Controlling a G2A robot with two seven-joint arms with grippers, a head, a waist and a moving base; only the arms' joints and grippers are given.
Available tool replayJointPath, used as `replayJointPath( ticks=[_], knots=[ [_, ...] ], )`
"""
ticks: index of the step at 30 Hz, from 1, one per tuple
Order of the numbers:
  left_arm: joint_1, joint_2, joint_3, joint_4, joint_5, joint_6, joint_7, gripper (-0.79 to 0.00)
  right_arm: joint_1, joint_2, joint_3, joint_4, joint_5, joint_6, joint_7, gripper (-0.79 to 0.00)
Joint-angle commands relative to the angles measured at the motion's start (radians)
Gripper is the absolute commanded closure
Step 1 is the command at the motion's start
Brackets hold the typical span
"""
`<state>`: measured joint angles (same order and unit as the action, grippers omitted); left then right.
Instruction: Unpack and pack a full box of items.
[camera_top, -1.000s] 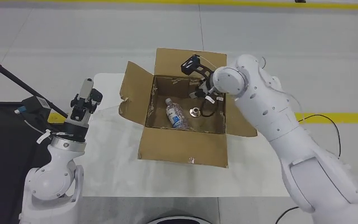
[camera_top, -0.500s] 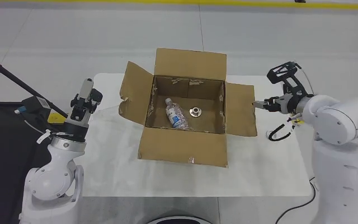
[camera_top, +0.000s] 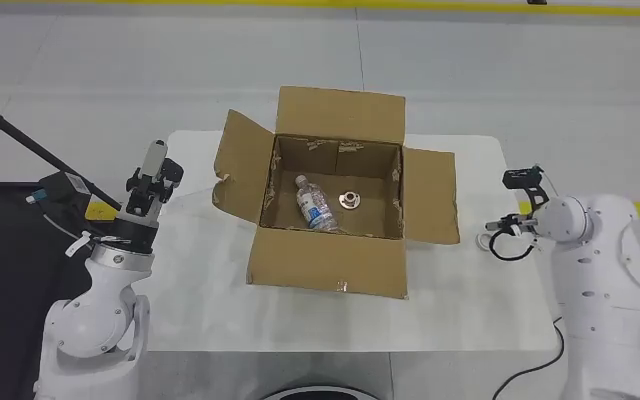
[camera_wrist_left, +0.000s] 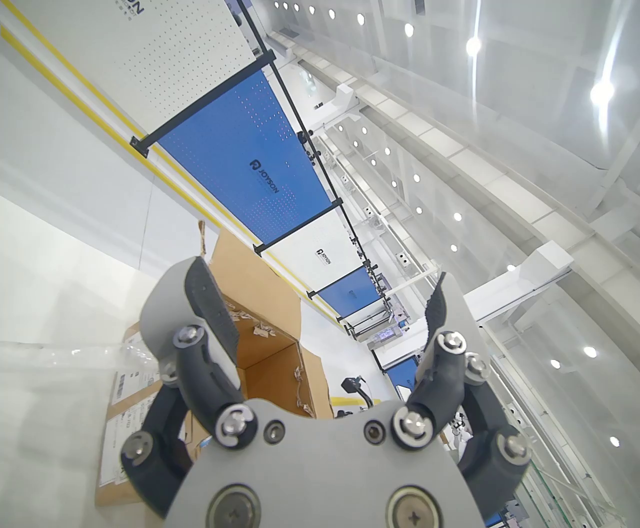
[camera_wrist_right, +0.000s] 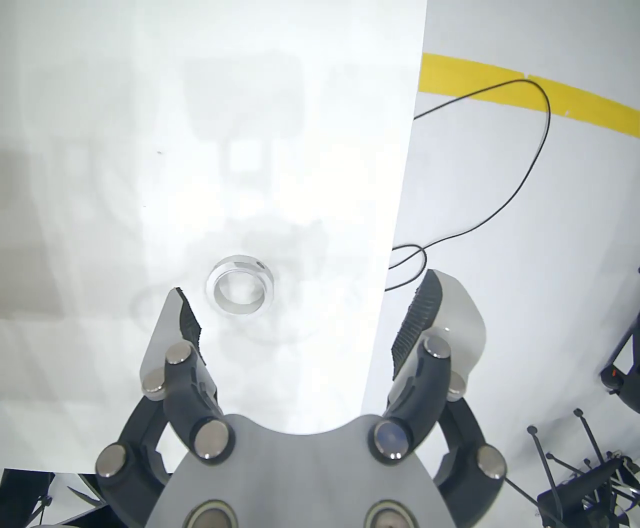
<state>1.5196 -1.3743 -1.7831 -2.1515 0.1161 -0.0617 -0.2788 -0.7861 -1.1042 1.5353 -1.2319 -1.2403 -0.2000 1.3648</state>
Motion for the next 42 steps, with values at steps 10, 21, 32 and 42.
replayJointPath(
  ticks=[10, 21, 32, 42],
  knots=[
    [0.0, 0.0, 0.0, 0.0, 0.0, 0.0, 0.0, -0.785, 0.014, 0.007, -0.018, 0.048, 0.054, -0.049, 0.009, -0.391],
    [0.0, 0.0, 0.0, 0.0, 0.0, 0.0, 0.0, -0.785, 0.004, 0.012, -0.046, 0.053, 0.121, -0.077, 0.02, -0.376],
    [0.0, 0.0, 0.0, 0.0, 0.0, 0.0, 0.0, -0.785, 0.014, 0.018, -0.068, 0.096, 0.157, -0.081, 0.013, -0.296],
    [0.0, 0.0, 0.0, 0.0, 0.0, 0.0, 0.0, -0.785, 0.042, 0.023, -0.095, 0.157, 0.168, -0.077, 0.009, -0.172]
  ],
)
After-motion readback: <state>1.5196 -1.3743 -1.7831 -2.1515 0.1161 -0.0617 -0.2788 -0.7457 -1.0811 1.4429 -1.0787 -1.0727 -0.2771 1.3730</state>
